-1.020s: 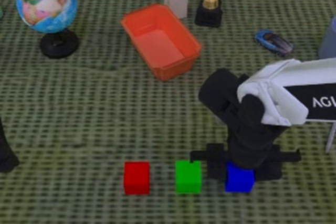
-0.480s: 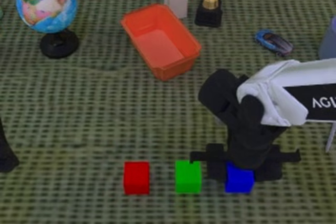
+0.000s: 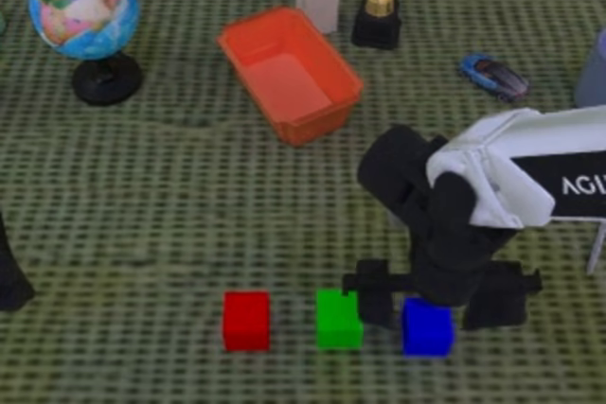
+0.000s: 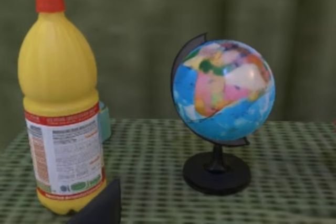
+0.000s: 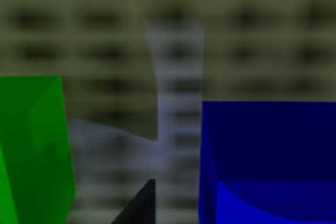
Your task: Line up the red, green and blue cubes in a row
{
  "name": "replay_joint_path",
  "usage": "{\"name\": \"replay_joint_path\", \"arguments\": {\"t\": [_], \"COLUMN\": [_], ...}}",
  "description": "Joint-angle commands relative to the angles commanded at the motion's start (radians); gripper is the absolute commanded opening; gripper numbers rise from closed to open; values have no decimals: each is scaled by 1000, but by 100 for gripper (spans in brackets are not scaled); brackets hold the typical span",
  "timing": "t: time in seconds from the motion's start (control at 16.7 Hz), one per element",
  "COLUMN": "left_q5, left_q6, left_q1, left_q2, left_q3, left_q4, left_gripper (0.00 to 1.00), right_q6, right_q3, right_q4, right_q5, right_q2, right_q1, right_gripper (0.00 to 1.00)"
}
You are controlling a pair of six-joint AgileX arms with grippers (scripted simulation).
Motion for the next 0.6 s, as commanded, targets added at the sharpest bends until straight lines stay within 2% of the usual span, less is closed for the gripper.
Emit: {"name": "replay_joint_path", "arguments": {"t": [0.6], "left_q5": [0], "left_q6": [0], "left_q1": [0], "left_q2": [0], "left_q3": [0], "left_q4": [0], "left_gripper": [100], "right_q6": [0], "right_q3": [13], "right_q4": [-17], "right_q5": [0], "right_q2": [-8], "right_q1": [1], "right_gripper": [100]}}
